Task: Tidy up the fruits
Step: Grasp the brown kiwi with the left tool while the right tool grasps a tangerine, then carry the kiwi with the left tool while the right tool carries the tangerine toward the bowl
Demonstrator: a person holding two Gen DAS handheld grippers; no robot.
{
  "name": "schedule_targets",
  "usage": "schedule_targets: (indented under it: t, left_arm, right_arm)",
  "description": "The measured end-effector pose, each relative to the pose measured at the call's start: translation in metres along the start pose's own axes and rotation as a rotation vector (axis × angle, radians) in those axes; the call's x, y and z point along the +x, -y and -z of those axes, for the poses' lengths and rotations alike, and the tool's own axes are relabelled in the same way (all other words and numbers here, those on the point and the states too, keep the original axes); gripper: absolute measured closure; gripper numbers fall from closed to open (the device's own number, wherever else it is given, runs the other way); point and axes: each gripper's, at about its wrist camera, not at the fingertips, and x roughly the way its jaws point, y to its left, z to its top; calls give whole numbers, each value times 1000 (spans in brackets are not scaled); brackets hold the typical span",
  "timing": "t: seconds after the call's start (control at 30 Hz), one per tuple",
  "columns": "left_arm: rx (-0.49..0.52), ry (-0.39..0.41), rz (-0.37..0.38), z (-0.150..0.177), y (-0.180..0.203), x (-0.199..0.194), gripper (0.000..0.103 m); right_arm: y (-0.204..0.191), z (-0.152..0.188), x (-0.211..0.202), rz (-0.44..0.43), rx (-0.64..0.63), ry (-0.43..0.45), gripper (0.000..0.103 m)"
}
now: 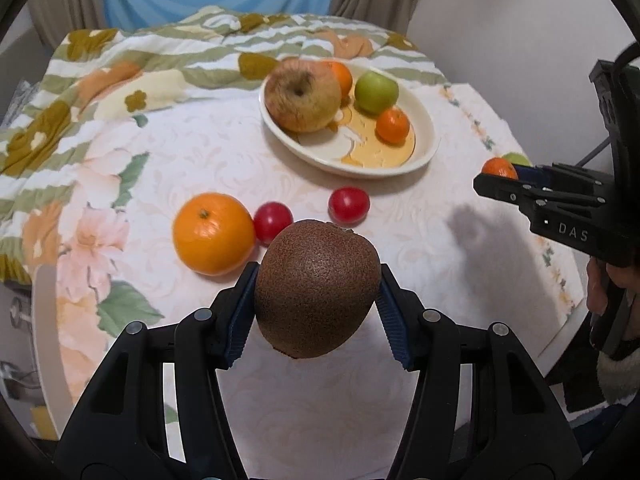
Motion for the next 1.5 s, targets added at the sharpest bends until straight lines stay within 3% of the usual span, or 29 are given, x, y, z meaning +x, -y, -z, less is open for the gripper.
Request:
schedule_targets:
  t: [0.43,0.63,1.03,1.5]
  left_arm:
    - [-3,104,6,-39,8,-47,40]
    - [11,132,-8,-65,24,-45,40]
    - [-90,139,-37,-107,64,8,40]
    - [-238,60,-73,-121,65,96,40]
  right_arm:
    - [-8,-21,-49,10,23,70,70]
    - [2,-35,-54,-17,15,103,70]
    - [53,-67,-27,-93,-81,81,70]
    - [94,-84,28,-138,-144,8,70]
